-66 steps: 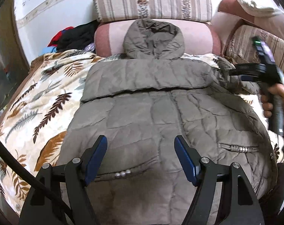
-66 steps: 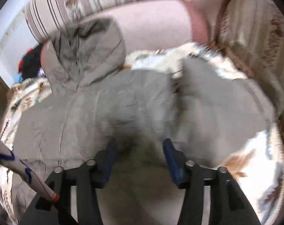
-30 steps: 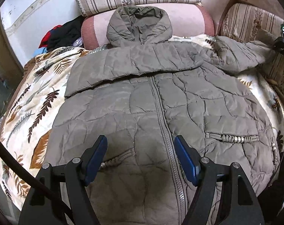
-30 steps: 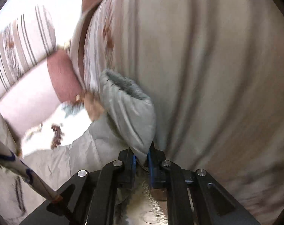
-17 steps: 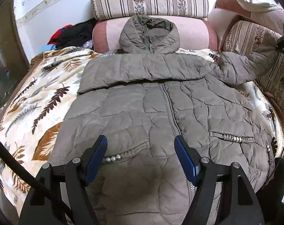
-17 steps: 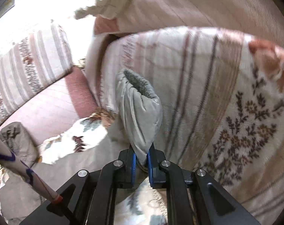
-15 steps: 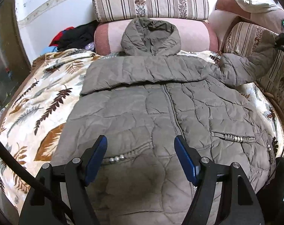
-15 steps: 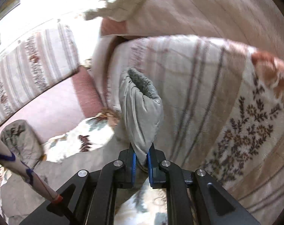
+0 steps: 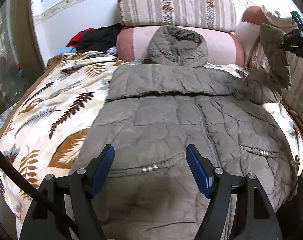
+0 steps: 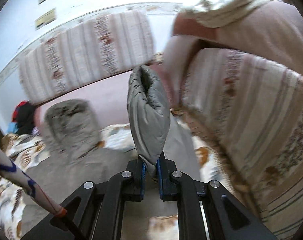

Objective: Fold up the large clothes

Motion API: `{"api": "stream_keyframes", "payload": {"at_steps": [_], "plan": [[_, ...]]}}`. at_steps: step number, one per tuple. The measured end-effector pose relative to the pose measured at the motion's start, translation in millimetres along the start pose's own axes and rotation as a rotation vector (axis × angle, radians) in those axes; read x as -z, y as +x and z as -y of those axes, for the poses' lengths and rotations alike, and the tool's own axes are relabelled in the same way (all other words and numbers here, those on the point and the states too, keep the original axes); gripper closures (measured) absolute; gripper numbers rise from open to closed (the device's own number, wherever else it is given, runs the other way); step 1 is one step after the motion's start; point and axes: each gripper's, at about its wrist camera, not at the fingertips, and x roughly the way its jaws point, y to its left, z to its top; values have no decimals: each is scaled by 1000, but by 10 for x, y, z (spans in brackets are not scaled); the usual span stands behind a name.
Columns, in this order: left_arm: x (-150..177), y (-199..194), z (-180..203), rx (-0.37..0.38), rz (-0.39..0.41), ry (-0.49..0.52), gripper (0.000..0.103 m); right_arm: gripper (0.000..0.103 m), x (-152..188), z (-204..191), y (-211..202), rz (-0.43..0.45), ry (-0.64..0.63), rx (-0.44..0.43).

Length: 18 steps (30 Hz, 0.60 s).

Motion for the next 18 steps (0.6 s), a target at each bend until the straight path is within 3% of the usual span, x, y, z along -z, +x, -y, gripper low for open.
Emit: {"api": "stream_keyframes", "payload": {"at_steps": [7, 18], "plan": [[-20, 65, -320, -45, -8, -74, 30, 93, 252, -892, 208, -89, -59, -186], [55, 216, -790, -67, -32, -171, 30, 94, 844, -2556, 585, -226, -240, -389]]}}
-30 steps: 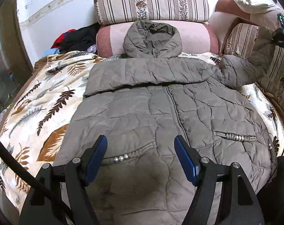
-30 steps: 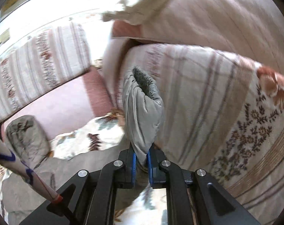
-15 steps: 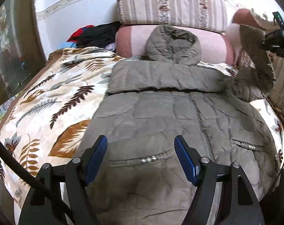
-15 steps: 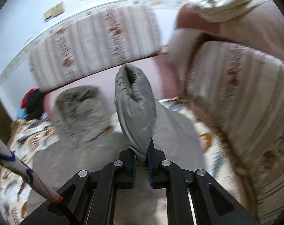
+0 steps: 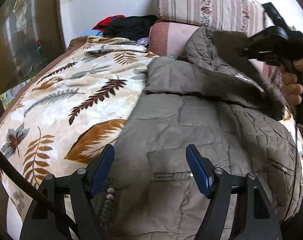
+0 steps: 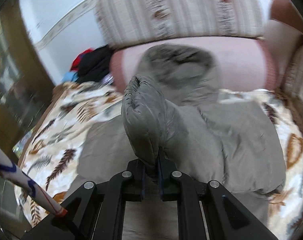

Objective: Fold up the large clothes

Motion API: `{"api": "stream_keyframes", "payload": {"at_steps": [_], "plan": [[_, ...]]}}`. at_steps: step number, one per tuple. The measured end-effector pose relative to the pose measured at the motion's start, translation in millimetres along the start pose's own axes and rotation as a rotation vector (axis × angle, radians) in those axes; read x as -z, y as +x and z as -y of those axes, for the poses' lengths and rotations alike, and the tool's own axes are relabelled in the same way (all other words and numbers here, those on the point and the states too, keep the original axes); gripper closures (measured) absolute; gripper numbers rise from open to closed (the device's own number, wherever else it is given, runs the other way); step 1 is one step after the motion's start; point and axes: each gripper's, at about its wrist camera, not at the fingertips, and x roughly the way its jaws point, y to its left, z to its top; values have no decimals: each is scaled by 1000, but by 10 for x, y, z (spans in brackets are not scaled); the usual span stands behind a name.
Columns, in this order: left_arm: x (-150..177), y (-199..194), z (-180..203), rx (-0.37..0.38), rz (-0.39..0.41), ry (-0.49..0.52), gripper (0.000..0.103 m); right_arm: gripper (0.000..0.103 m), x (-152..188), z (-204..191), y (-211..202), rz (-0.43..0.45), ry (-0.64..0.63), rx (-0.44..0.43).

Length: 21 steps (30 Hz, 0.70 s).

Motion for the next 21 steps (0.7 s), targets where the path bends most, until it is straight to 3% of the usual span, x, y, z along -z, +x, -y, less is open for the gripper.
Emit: {"api": "stream_keyframes", "payload": {"at_steps": [9, 17, 19, 21], "plan": [[4, 133, -417, -36, -15, -80, 30, 93, 193, -835, 854, -140, -104, -63], [-111, 156, -628, -41, -31, -125, 30, 88, 365, -931, 1382, -232, -147, -41], [-230, 142, -618, -21, -28, -124, 30, 78, 339, -839, 1249, -225, -112, -76], [-372, 138, -579, 5, -26, -122, 30, 47, 296, -734, 1027, -195, -87, -106]]}}
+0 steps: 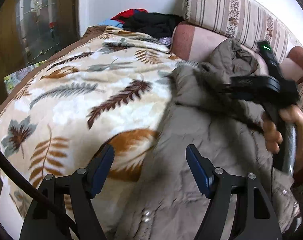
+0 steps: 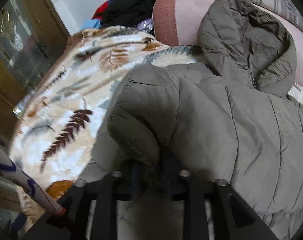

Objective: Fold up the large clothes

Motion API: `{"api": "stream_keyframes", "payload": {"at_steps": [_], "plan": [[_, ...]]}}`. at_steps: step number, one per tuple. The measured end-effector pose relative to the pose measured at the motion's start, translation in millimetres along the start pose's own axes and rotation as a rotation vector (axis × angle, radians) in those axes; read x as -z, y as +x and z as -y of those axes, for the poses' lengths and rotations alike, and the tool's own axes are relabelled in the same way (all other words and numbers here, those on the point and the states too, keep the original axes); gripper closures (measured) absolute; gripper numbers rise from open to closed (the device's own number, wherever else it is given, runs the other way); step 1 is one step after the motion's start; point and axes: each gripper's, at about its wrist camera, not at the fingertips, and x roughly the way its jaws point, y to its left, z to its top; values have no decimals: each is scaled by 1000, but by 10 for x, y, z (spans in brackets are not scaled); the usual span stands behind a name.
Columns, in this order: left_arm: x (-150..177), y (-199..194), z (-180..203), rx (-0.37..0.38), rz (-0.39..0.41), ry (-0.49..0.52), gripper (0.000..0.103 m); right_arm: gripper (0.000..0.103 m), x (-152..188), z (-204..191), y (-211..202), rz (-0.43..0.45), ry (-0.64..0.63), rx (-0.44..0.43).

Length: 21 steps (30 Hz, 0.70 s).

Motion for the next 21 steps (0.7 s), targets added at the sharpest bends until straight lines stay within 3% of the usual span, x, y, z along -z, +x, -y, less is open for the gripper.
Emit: {"api": "stream_keyframes", "payload": {"at_steps": [2, 5, 7, 12, 15, 17, 19, 21], "plan": [[-186, 3, 96, 35, 11, 16, 27, 37, 38, 115, -287, 68, -3, 22], [-419, 50, 283, 53, 22, 51, 25, 37, 98, 411, -634, 112, -7, 95], [-605, 160, 471, 52, 28, 92, 25, 37, 183, 750, -847, 139, 5, 195], [-1013, 750, 953, 9, 18, 201, 25, 37, 366, 1636, -1019, 120, 121, 344], [-1124, 1267, 1093, -21, -58, 215, 28, 37, 411, 2046, -964, 97, 202, 368], [-1130, 1567, 1123, -43, -128, 211, 39, 37, 442, 2267, -852, 67, 238, 378], [-1099, 1855, 1099, -29, -201, 180, 38, 37, 470, 2426, -711, 41, 275, 351], [-1070, 1919, 1088, -19, -204, 162, 37, 37, 500, 2504, -635, 33, 296, 330]]}}
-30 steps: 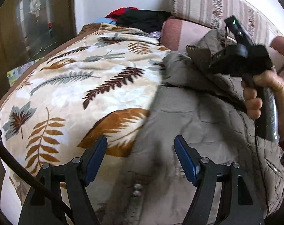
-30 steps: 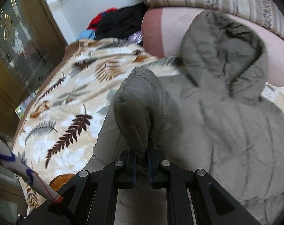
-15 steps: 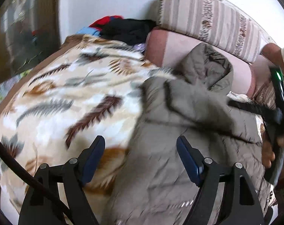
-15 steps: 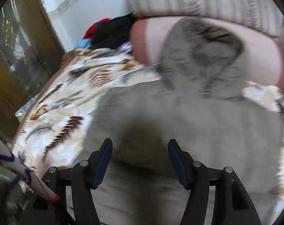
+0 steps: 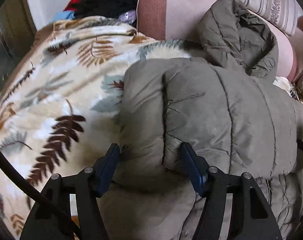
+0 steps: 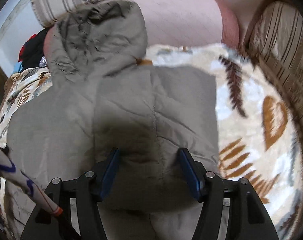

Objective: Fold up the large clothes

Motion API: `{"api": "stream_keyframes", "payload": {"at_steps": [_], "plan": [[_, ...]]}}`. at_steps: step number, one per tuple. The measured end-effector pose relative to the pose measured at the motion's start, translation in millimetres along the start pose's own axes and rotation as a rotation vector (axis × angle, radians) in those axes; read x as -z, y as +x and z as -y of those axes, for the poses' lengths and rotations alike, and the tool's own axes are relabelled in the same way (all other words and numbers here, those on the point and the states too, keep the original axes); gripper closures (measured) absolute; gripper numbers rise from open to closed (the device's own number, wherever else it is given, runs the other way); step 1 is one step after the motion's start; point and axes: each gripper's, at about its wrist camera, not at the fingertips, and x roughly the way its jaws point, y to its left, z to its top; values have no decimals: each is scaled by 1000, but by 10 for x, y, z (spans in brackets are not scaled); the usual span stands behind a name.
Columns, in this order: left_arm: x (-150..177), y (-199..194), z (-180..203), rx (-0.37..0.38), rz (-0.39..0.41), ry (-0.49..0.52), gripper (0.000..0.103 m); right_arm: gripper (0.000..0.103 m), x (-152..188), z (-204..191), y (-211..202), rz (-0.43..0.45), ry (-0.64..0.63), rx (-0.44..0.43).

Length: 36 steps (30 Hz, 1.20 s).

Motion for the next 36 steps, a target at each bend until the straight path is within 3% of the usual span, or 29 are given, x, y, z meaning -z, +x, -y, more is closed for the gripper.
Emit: {"api": "stream_keyframes", "payload": {"at_steps": [6, 12, 17, 22, 23, 24, 27, 30, 32, 36], "plan": [[-3, -107, 22, -22, 18, 4, 31, 30, -15, -42, 99, 5, -4, 21], [299, -613, -292, 20, 41, -6, 31, 29, 97, 149, -473, 63, 34, -17], [879, -806, -605, 36, 20, -14, 25, 22, 630, 478, -847, 22, -8, 10], [1407, -711, -792, 156, -73, -59, 29, 22, 1399, 837, -915, -80, 13, 48], [1457, -686, -775, 171, -83, -60, 39, 24, 1477, 859, -911, -93, 20, 38], [1528, -656, -735, 190, -105, -64, 54, 43, 1587, 874, -906, -109, 28, 12], [1615, -693, -634, 161, -96, -67, 62, 81, 1678, 869, -958, -104, 34, 16], [1663, -814, -544, 179, -84, -77, 65, 88, 1620, 948, -1005, -108, 82, 12], [1680, -874, -495, 145, -66, -54, 65, 88, 1609, 988, -977, -118, 89, 11], [1682, -1083, -537, 84, -36, -55, 65, 78, 1614, 943, -1077, -102, 70, 54]]}}
